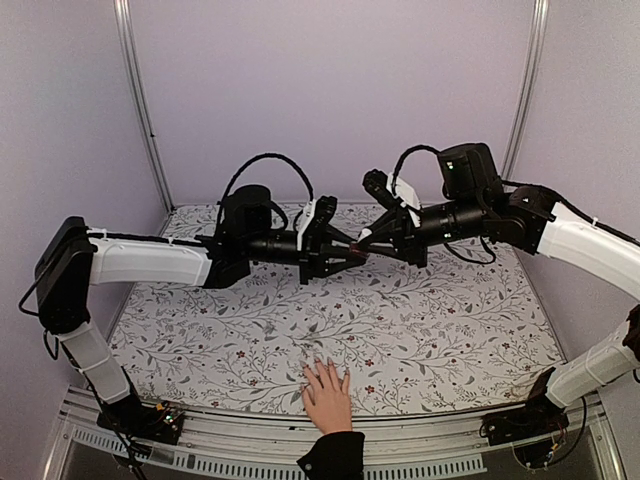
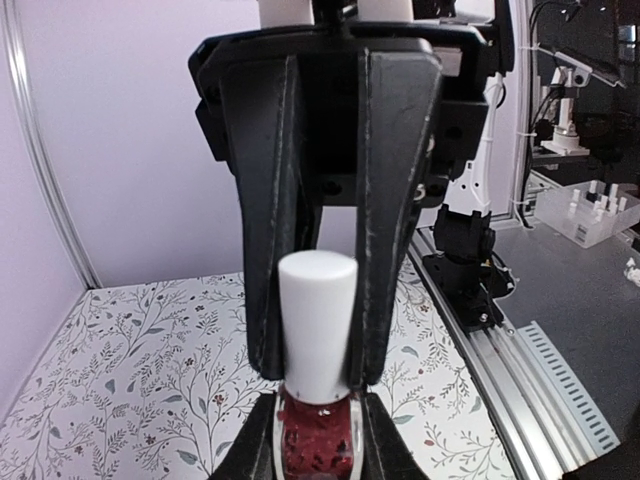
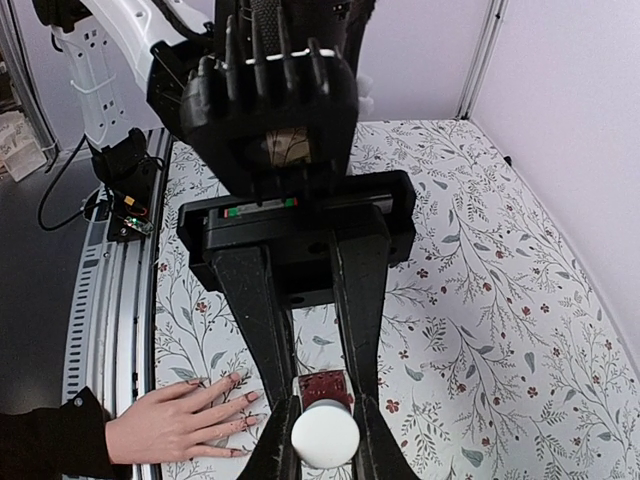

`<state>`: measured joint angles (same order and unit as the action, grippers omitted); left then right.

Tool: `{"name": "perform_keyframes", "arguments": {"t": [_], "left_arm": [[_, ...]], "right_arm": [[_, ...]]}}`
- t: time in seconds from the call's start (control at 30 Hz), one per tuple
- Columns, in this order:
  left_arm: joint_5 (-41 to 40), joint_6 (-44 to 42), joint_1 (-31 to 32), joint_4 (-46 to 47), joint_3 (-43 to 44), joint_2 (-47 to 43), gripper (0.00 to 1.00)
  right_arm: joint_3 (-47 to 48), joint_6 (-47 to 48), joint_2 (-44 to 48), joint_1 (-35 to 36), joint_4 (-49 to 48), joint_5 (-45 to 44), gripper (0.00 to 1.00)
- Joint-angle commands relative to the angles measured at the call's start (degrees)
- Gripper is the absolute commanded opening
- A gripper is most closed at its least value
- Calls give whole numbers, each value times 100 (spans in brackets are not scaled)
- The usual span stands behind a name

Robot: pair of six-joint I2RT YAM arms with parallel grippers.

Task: Paint the nails
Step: Unscrew the nail polish bottle.

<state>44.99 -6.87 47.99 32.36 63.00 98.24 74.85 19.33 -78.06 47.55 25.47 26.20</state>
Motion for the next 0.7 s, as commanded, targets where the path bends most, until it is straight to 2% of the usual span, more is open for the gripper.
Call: {"name": "perform_keyframes", "arguments": {"t": [0.0,0.3,0.53,0.67], "left_arm": [[-396,-138,29,-388,139,166,0],[-338,-140,30,-217,14,35,0],[-324,-143,19,-161,-57,-32,0],[-316,-141,12,-167,-69,-25,0]], "right_arm": [[209,50,43,132,-104,294,0],[188,-163,-21,123,-193,279,0],[173,-158,-22,123,-152,239,24],[186,-158,9,124,-95,176,28]]}}
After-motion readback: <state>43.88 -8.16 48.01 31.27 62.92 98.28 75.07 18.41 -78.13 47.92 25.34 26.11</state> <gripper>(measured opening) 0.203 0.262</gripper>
